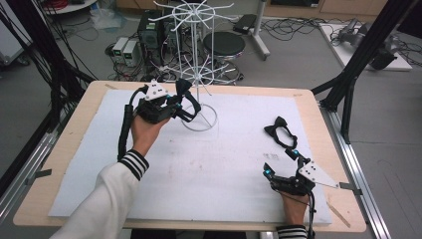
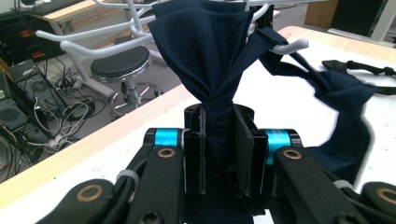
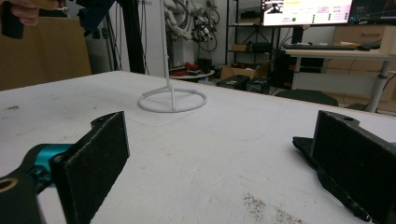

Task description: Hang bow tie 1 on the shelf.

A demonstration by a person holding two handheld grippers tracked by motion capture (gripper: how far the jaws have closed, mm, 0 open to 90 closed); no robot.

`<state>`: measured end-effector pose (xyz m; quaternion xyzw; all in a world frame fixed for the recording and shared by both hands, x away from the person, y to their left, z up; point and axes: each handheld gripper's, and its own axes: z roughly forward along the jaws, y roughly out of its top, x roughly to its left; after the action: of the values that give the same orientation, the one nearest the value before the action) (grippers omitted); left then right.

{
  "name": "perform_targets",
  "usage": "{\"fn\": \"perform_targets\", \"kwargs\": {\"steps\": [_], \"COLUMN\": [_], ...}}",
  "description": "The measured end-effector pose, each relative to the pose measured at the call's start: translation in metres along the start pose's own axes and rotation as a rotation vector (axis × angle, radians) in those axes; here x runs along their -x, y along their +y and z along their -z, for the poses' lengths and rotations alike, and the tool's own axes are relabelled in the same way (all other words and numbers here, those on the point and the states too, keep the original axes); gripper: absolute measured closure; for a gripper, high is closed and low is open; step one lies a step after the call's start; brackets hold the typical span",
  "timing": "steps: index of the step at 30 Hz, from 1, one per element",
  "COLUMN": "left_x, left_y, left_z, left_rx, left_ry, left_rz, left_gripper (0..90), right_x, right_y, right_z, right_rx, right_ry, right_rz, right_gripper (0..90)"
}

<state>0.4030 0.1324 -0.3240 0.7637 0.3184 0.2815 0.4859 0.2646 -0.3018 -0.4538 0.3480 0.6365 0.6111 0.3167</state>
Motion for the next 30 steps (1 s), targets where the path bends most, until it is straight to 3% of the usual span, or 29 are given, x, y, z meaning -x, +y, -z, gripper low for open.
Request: {"fn": "perform_targets", "kwargs": {"steps": [4,6,7,9,11,13,14,20,23,26,30], "left_x": [-0.001,-0.002,-0.002,-0.002,-0.002,-0.005,-0.009,-0.018,-0.025,-0.028,-0.034], "left_y": [-0.001,-0.002,-0.002,-0.005,-0.006,-0.009,-0.012,-0.023,-0.032,-0.038,-0.057], "left_z": [0.001,0.001,0.001,0.001,0.002,0.004,0.006,0.016,0.029,0.038,0.063], "left_rx": [-0.005,0.013,0.013,0.029,0.036,0.066,0.098,0.140,0.197,0.232,0.270], "left_ry": [-0.010,-0.042,-0.042,-0.035,-0.045,-0.087,-0.137,-0.208,-0.263,-0.271,-0.271], "left_rz": [0.001,-0.011,-0.011,-0.035,-0.026,-0.017,0.003,0.010,0.014,0.017,0.021], "left_gripper": [72.3,64.0,58.9,40.0,24.5,12.5,9.8,6.4,6.4,6.4,6.4], "right_x": [0.000,0.000,0.000,0.000,0.000,0.000,0.000,0.001,0.000,0.000,-0.001], "right_y": [0.000,0.000,0.000,0.000,0.000,0.000,0.000,0.000,0.000,0.000,0.000], "right_z": [0.000,0.000,0.000,0.000,0.000,0.000,0.000,0.000,0.000,0.000,0.000], "right_rx": [0.001,0.000,0.001,-0.002,-0.002,0.000,0.002,-0.002,-0.004,-0.002,-0.004], "right_ry": [0.000,0.001,0.000,0.001,0.001,0.002,0.002,-0.003,-0.005,-0.005,-0.003], "right_rz": [-0.001,-0.002,-0.002,-0.005,-0.005,-0.006,0.000,-0.008,-0.008,-0.003,-0.008], "right_gripper": [3.6,3.6,3.6,3.6,3.6,3.6,3.6,3.6,3.6,3.6,3.6]}}
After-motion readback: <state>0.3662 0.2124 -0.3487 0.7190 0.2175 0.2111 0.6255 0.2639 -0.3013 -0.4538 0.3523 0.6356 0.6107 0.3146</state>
